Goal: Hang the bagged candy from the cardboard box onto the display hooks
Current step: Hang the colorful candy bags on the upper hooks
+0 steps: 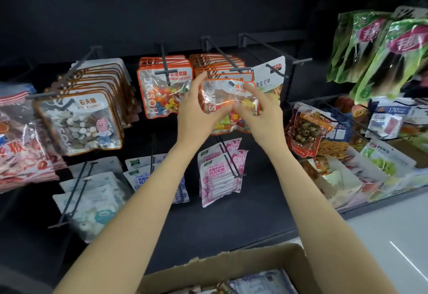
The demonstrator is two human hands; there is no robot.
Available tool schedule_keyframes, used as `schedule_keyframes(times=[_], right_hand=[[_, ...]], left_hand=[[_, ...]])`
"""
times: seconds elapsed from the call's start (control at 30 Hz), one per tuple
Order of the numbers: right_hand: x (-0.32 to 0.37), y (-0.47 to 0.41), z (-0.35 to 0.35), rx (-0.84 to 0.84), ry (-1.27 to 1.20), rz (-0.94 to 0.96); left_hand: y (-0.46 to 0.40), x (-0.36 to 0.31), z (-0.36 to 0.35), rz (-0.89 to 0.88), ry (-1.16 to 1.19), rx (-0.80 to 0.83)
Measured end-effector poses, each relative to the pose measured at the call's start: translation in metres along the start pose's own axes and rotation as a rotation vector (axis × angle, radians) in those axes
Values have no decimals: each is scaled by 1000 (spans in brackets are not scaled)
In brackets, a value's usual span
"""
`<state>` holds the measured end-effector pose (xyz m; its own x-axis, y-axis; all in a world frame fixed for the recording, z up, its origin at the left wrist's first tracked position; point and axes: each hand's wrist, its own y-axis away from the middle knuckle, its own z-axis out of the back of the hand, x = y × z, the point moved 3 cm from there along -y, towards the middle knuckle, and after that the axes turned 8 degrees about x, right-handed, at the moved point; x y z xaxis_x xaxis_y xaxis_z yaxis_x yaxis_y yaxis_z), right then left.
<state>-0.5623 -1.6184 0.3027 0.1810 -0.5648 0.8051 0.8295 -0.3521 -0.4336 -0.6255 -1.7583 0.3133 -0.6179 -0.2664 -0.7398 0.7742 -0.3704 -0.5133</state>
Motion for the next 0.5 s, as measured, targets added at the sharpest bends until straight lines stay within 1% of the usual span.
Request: schedule_keyframes(times=[0.07, 0.13, 0.2, 0.27, 0.3, 0.37, 0.43, 0.5], right_hand=[[-3, -7, -1, -39, 133, 36], [-5, -17, -7, -96, 253, 67], [-6, -26, -15, -156, 386, 94], [-9, -33, -23, -194, 532, 83], [-11, -37, -26, -209, 583, 73], [-14, -45, -30, -245, 632, 82], [-20, -52, -35, -263, 684, 85], [-25, -56, -38, -238, 726, 84]], left_hand=[[-4, 7, 0, 25, -27, -18], [-2, 13, -1, 10, -118, -51], [4, 19, -2, -45, -268, -70], [10, 26, -5, -155, -497, -87], [10, 30, -7, -205, -628, -73], [5, 37, -13, -223, -822, 5], [-2, 41, -17, -184, -882, 94], [-6, 41, -18, -147, -888, 126]])
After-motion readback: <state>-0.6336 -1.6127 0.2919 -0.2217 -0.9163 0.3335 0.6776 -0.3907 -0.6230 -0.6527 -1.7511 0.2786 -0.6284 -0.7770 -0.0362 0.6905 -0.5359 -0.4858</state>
